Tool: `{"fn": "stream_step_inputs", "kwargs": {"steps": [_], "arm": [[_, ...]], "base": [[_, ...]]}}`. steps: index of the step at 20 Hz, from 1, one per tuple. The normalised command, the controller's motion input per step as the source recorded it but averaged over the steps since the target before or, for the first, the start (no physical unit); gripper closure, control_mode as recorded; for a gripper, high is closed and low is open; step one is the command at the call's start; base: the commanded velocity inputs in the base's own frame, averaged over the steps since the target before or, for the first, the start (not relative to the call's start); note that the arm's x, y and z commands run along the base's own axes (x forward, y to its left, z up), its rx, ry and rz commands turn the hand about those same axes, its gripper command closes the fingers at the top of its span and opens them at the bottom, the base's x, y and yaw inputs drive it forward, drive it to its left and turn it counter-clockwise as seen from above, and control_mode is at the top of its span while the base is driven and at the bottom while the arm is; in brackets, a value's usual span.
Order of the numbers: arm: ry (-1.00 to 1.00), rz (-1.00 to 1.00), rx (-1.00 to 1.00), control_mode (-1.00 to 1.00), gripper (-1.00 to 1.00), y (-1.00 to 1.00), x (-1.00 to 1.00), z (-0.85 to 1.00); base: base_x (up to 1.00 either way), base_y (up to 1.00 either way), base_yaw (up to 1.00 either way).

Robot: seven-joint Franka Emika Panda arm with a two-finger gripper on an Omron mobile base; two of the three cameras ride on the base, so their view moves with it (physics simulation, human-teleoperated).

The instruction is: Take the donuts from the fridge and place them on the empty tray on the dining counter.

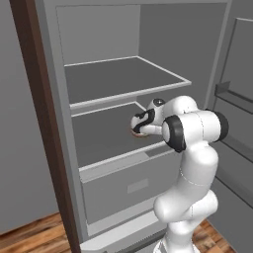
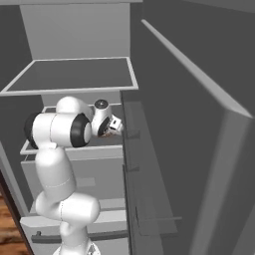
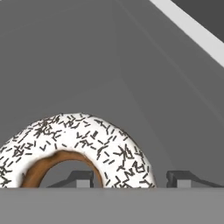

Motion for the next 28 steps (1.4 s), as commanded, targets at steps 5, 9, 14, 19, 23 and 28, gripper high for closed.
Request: {"fn": "stream_step_inputs", "kwargs": {"steps": [5,9,14,19,23,28], "arm": [[0.34,0.00,-0.01,-1.00,1.00,0.57,-0.30,-1.00],[0.15,-0.01,0.03,-1.00,1.00,0.05,-0.41,-0.85],[-0.04,-0.16,0.19,-1.00,1.00,0.00,-1.00,-0.03],[-0.41,-0.23,0.11,-1.00,1.00,0.05,-0.92,0.12],[-0.33,-0.22,0.14,-1.00,1.00,0.22,-0.52,0.68],[-0.05,-0.23,0.27,-1.00,1.00,0.04,-0.50,1.00]], "base": [[0.00,0.00,0.00],[0.00,0.00,0.00],[0.00,0.00,0.00],[0.00,0.00,0.00],[0.00,0.00,0.00],[0.00,0.00,0.00]]}}
